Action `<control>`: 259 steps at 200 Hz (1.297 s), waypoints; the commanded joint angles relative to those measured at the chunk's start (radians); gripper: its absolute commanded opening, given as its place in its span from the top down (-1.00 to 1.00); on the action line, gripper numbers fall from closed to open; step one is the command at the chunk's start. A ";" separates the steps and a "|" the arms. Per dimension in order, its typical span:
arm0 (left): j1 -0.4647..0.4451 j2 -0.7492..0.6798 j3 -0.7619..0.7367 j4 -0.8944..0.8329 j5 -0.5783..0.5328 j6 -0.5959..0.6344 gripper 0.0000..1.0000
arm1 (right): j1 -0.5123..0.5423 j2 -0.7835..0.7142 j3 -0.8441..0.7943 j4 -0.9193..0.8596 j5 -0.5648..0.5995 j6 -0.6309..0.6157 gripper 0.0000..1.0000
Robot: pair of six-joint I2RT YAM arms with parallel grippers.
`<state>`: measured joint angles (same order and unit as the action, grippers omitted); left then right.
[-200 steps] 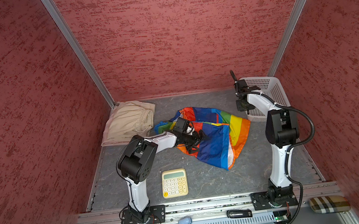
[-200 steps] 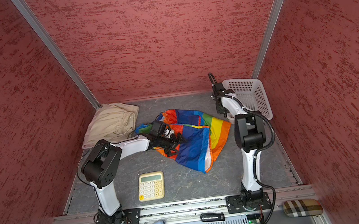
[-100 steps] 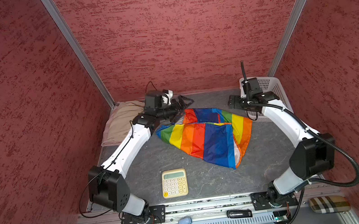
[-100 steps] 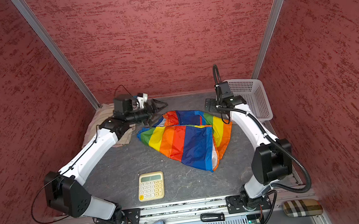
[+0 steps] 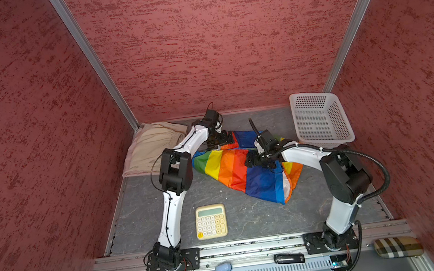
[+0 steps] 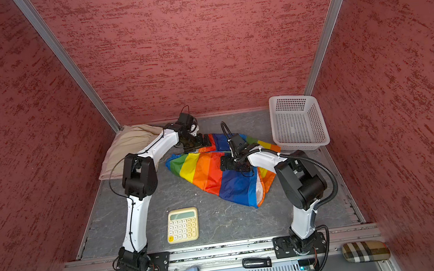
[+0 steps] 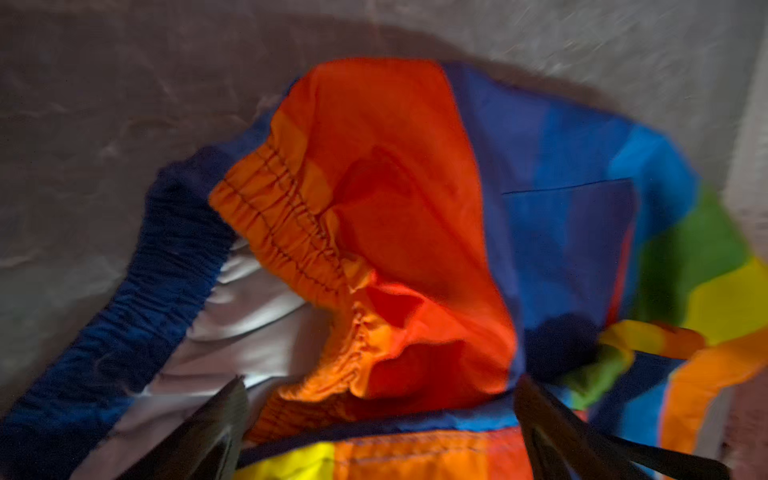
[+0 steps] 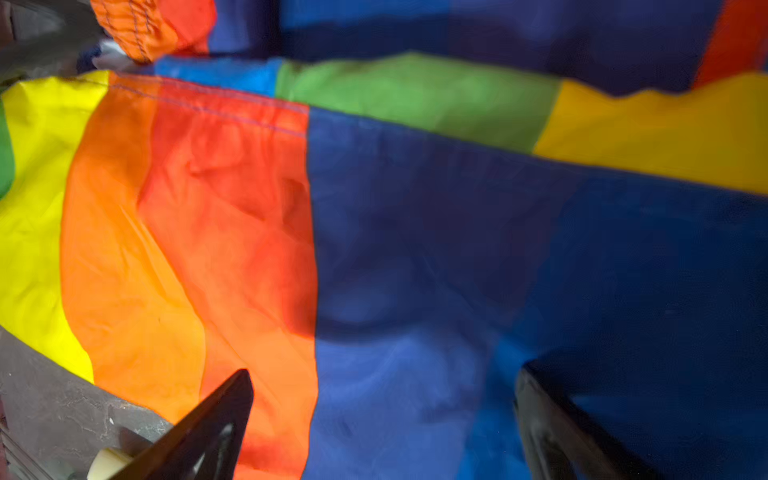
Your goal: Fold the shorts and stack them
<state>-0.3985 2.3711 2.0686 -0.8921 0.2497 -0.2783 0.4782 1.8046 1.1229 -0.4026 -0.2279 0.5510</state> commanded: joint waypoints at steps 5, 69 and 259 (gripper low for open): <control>0.004 0.056 0.162 -0.108 -0.129 0.119 -0.99 | 0.016 0.005 -0.053 0.075 -0.019 0.034 -0.98; 0.079 0.166 0.260 -0.079 -0.077 0.076 0.04 | 0.039 -0.029 -0.232 0.081 0.008 0.026 -0.98; 0.119 -0.210 -0.147 0.041 0.025 -0.088 -0.46 | 0.039 -0.061 -0.324 0.078 0.040 -0.014 -0.98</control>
<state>-0.3019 2.2654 1.9053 -0.8242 0.3531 -0.4026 0.5098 1.6806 0.8608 -0.1604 -0.2146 0.5289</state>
